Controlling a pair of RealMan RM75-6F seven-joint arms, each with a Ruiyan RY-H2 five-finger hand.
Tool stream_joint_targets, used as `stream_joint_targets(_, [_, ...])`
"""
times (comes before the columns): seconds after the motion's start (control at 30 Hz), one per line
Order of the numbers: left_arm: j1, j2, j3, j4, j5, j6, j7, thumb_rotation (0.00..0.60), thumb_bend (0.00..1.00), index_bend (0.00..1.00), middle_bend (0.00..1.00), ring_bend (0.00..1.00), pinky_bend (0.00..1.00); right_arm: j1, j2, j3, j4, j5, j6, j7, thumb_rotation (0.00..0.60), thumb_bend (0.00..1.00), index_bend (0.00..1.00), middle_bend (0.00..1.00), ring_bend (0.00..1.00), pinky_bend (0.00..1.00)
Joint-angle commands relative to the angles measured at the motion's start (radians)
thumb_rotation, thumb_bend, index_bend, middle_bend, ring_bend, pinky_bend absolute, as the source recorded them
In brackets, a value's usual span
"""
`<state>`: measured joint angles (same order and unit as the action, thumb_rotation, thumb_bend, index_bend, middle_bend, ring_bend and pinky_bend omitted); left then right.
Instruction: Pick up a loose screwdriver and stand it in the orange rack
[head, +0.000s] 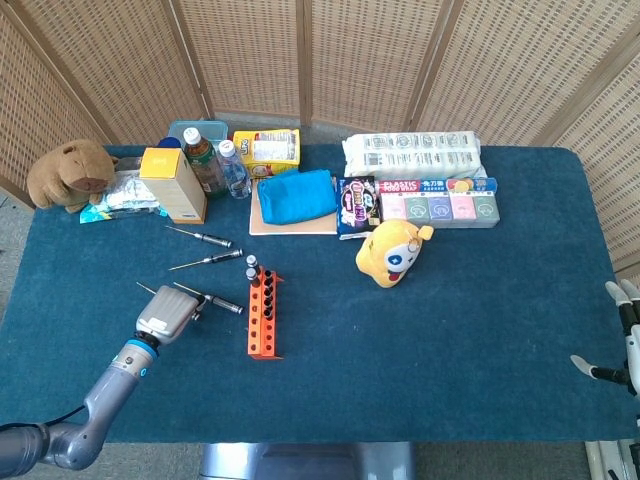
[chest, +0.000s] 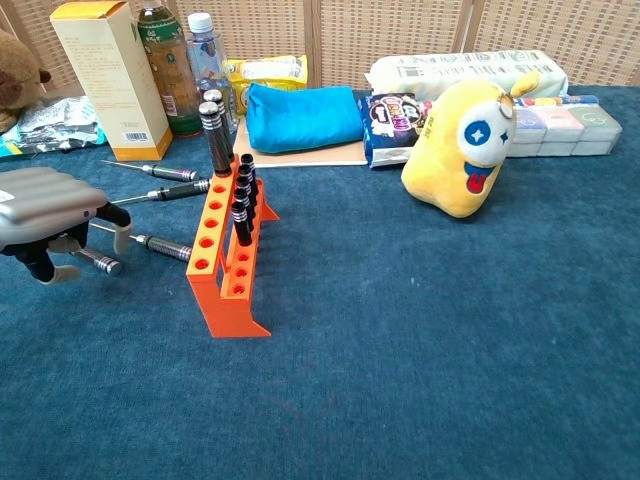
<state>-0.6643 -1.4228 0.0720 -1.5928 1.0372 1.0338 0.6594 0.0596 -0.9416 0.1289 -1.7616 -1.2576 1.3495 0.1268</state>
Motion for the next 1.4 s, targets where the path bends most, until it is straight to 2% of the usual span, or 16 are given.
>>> stream_joint_targets(0.03, [0.000, -0.002, -0.003, 0.001, -0.002, -0.004, 0.000, 0.600, 0.31, 0.40, 1.00, 1.00, 1.00, 0.000, 0.000, 0.000, -0.001, -0.001, 0.000, 0.000, 0.600, 0.00, 0.00, 0.00, 0.00, 0.00])
stream_joint_targets(1.4, [0.005, -0.053, -0.022, 0.044, -0.004, -0.020, 0.053, 0.600, 0.34, 0.40, 1.00, 1.00, 1.00, -0.001, 0.008, -0.001, 0.000, -0.005, -0.001, 0.019, 0.600, 0.00, 0.00, 0.00, 0.00, 0.00])
